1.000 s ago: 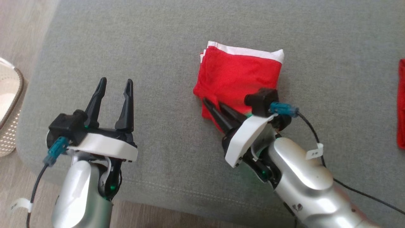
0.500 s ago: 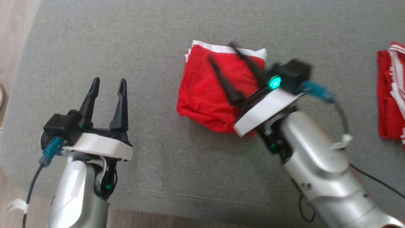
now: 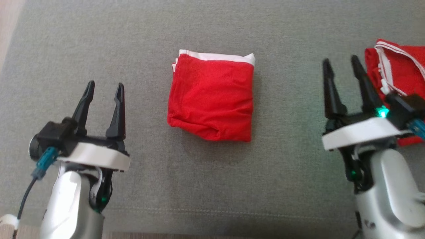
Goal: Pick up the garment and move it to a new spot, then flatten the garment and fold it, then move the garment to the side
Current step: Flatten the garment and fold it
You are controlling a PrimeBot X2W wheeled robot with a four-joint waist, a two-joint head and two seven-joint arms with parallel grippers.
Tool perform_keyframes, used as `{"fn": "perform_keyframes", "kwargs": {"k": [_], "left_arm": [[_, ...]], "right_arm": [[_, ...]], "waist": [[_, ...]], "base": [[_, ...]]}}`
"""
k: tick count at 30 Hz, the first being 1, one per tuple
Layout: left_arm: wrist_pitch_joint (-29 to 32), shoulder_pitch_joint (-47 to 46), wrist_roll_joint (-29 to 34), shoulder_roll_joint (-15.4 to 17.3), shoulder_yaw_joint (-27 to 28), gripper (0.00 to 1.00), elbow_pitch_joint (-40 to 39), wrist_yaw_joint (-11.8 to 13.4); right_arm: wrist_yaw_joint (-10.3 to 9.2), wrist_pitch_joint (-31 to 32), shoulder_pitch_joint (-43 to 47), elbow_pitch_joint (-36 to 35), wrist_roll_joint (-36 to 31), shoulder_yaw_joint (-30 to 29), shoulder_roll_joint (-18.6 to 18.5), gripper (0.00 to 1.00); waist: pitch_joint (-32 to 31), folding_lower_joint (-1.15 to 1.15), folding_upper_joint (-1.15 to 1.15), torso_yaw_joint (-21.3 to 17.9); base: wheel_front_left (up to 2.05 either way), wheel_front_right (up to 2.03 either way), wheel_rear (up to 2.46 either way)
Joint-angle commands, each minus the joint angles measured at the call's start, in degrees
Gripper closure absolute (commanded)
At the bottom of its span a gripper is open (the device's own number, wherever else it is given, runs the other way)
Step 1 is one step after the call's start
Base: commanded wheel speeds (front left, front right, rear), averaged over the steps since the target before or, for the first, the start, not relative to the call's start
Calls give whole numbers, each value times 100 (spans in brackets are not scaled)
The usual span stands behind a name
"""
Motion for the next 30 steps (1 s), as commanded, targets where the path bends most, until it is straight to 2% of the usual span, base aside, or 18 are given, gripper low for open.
{"fn": "perform_keyframes", "kwargs": {"k": [1,9,16,30], "left_arm": [[-59,0,30,159,213,0,-209,33],[33,350,96,275,175,0,-459,115],[167,738,101,316,130,0,-623,200],[324,1098,79,351,16,0,-716,285]], "right_arm": [[-4,35,-37,-286,-40,95,90,0],[-4,343,649,-887,-434,-225,90,0],[-4,551,1180,-1261,-528,-379,90,0],[-4,708,1733,-1498,-489,-557,90,0]], "waist": [[-32,0,0,-34],[-258,0,0,-120],[-566,0,0,-150],[-955,0,0,-153]], "base": [[0,0,0],[0,0,0],[0,0,0],[0,0,0]]}}
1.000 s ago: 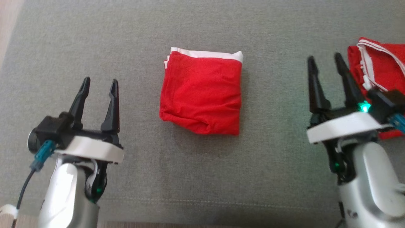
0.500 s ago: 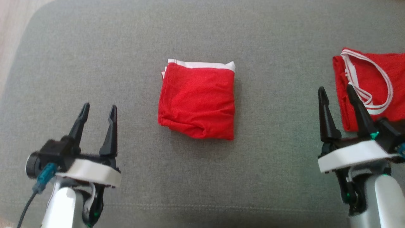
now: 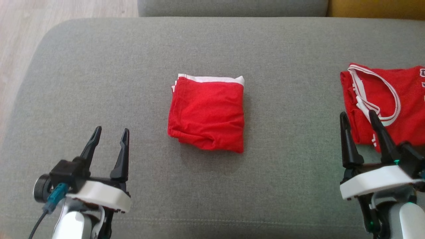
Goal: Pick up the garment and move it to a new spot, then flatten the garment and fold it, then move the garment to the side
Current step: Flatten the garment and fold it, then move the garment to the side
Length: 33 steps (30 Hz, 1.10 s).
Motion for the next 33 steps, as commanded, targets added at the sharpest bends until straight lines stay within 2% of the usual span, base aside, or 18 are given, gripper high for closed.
{"fn": "perform_keyframes", "kwargs": {"k": [1,23,33], "left_arm": [[15,-126,24,149,189,0,-236,45],[100,-148,-23,249,101,0,-289,135],[46,-372,-35,227,-32,0,-265,122]], "right_arm": [[-4,25,-50,-268,17,97,-24,0],[-4,123,-5,-348,101,111,-23,0],[-4,222,-186,-229,56,167,-23,0]], "waist": [[-35,0,0,-16],[-110,0,0,-37],[76,0,0,164]], "base": [[0,0,0],[0,0,0],[0,0,0]]}}
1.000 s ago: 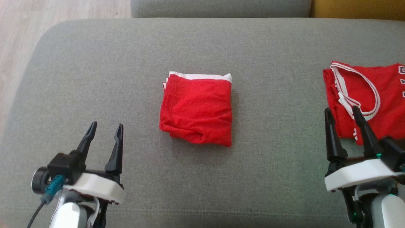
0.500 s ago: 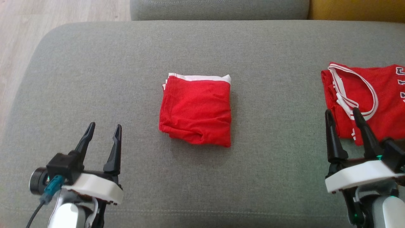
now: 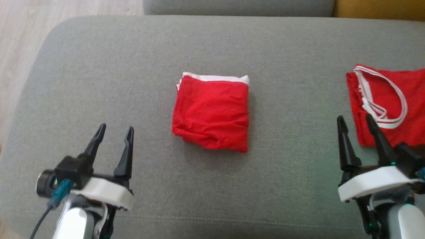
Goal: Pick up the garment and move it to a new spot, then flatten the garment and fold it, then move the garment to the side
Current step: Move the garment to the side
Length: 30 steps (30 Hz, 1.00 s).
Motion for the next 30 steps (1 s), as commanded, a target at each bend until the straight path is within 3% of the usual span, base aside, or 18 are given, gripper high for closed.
{"fn": "perform_keyframes", "kwargs": {"k": [1,13,19,28,29,30], "left_arm": [[-60,-370,-29,99,166,0,-179,7],[-335,-1080,-56,-98,-205,0,110,-154],[-437,-1351,-112,-223,-338,0,324,-206],[-478,-1511,-142,-301,-333,0,468,-237],[-478,-1506,-136,-304,-320,0,457,-237],[-479,-1497,-129,-303,-304,0,443,-236]], "right_arm": [[-4,29,-317,-133,3,178,-28,0],[-4,7,-1306,1122,237,895,-28,0],[-4,-95,-2032,2395,522,1300,-28,0],[-4,-5,-2585,3719,892,1448,-28,0],[-4,17,-2612,3761,941,1493,-28,36],[-4,29,-2640,3786,1000,1547,-28,81]], "waist": [[91,0,0,103],[690,0,0,938],[976,0,0,1267],[1152,0,0,1360],[1153,0,0,1339],[1154,0,0,1305]], "base": [[0,0,0],[0,0,0],[0,0,0],[0,0,0],[0,0,0],[0,0,0]]}}
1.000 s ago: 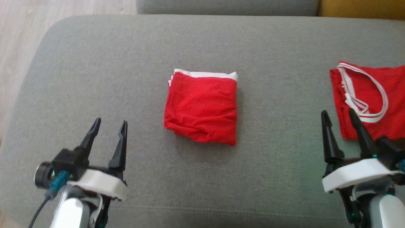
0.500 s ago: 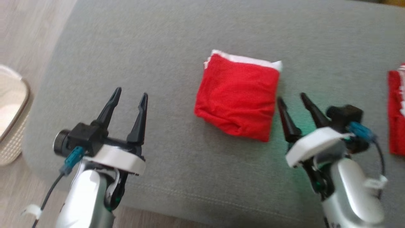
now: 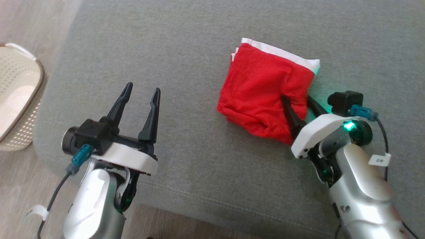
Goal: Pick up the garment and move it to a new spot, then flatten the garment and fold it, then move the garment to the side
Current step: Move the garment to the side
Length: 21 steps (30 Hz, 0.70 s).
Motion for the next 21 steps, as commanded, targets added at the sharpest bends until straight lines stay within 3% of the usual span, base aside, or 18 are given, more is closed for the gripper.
{"fn": "perform_keyframes", "kwargs": {"k": [1,12,16,21], "left_arm": [[-69,-188,-5,79,234,0,-212,-18],[-70,-182,82,178,337,0,-395,-48],[-70,-157,119,284,371,0,-512,-56],[-71,-164,139,389,383,0,-628,-60]], "right_arm": [[-4,85,19,12,84,218,61,100],[-4,267,-240,-393,-260,513,61,100],[-4,805,-1,-1177,-775,476,-65,100],[-4,1585,355,-2342,-1041,193,-565,100]], "waist": [[-2,0,0,-68],[74,0,0,-783],[126,0,0,-1331],[215,0,0,-1834]], "base": [[0,0,0],[0,0,0],[0,0,0],[0,0,0]]}}
